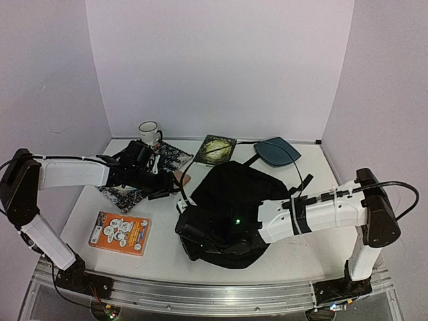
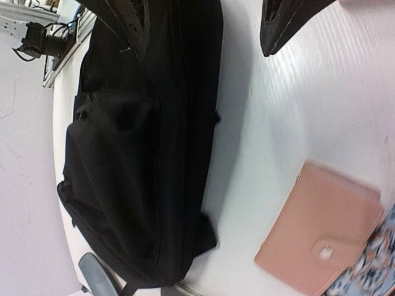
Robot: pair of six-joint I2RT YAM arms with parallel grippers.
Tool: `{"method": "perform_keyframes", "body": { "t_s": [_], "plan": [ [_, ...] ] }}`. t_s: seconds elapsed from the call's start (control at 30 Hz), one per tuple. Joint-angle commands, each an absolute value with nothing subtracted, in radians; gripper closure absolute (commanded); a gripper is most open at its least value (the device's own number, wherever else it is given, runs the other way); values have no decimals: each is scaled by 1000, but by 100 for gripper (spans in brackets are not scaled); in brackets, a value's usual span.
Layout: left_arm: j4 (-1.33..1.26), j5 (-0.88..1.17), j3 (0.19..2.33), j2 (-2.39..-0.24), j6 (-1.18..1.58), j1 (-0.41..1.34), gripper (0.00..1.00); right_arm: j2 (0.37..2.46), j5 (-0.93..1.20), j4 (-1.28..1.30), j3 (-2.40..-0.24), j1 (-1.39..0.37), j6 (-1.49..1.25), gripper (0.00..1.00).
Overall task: Pack the student bag
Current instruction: Hold the student bag at the center of the board.
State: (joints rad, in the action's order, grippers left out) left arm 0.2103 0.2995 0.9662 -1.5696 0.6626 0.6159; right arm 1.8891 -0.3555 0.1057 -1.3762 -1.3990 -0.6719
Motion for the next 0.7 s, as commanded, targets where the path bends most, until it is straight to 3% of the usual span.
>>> {"method": "perform_keyframes", "body": {
  "t_s": [0.0,0.2,0.43,0.53,0.67],
  "plan": [
    [187,313,848,-1455,795,634,37,1918,-396,79,-1426,-1374,-650,100],
    [135,335,771,-1361,891,708,36,1943,-393,40,-1452,-1361,-636,100],
    [77,296,743,-1398,957,796,38,1981,-382,13,-1490,-1348,-612,100],
    [73,273,728,-1404,965,804,50,1983,-383,9,-1495,-1344,-600,100],
    [74,222,734,-1395,930,802,84,1948,-387,9,-1446,-1343,-592,100]
  ]
}}
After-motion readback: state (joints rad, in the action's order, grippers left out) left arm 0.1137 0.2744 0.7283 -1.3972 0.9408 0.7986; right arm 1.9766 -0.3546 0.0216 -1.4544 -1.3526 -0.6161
